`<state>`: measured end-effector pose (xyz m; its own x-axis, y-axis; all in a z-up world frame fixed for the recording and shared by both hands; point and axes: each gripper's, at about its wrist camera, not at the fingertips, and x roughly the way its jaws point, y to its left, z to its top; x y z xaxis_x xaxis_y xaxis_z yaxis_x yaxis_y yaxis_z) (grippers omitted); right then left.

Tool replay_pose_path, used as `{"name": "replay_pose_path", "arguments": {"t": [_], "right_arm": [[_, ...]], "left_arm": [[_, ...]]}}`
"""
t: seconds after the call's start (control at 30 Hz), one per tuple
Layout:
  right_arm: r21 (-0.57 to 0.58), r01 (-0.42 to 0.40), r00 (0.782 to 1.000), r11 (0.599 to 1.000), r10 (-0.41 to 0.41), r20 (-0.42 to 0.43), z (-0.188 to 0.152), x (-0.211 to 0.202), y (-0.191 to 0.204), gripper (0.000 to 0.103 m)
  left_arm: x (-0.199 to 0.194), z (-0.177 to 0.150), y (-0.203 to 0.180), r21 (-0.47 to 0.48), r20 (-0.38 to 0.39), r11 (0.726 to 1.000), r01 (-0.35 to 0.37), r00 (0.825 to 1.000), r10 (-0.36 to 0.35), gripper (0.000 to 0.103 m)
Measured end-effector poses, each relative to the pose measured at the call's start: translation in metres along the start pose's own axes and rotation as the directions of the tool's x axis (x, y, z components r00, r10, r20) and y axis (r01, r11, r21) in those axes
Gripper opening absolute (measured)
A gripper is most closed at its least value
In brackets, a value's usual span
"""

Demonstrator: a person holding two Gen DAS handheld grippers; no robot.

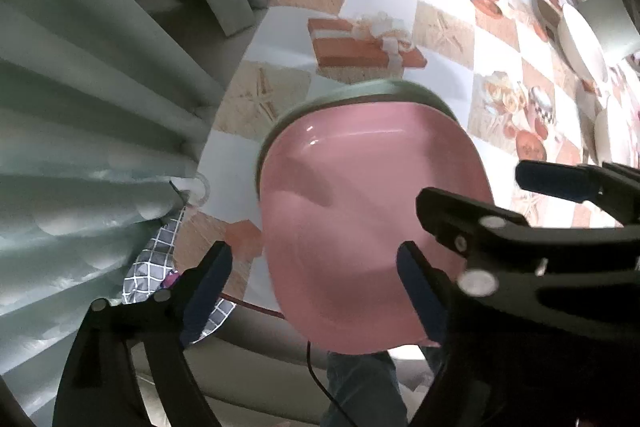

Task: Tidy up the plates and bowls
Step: 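Lower the pink plate onto the green plate and open both grippers, then move both grippers to the rim of a white disposable plate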

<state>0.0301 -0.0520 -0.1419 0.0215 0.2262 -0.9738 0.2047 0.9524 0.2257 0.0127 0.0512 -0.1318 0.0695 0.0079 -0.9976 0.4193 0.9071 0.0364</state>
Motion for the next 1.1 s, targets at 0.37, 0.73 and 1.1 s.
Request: {"name": "replay_pose_path", "arguments": {"t": [0.37,0.73,1.1], "right_arm": [[0.059,-0.006,0.999,0.998,0.003,0.053,-0.007,-0.028,-0.016,0.103],[0.247,-0.028,0.996,0.969,0.006,0.090,-0.036,-0.048,-0.069,0.103],[0.501,-0.045,0.987,0.864,-0.038,0.155,-0.088,-0.073,-0.149,0.103]], "left_arm": [[-0.020,0.012,0.009,0.004,0.063,0.997,0.079,0.995,-0.079,0.103],[-0.035,0.025,-0.054,0.221,0.011,0.965,0.144,0.989,-0.150,0.103],[-0.041,0.034,-0.119,0.415,-0.037,0.893,0.173,0.984,-0.174,0.103]]}}
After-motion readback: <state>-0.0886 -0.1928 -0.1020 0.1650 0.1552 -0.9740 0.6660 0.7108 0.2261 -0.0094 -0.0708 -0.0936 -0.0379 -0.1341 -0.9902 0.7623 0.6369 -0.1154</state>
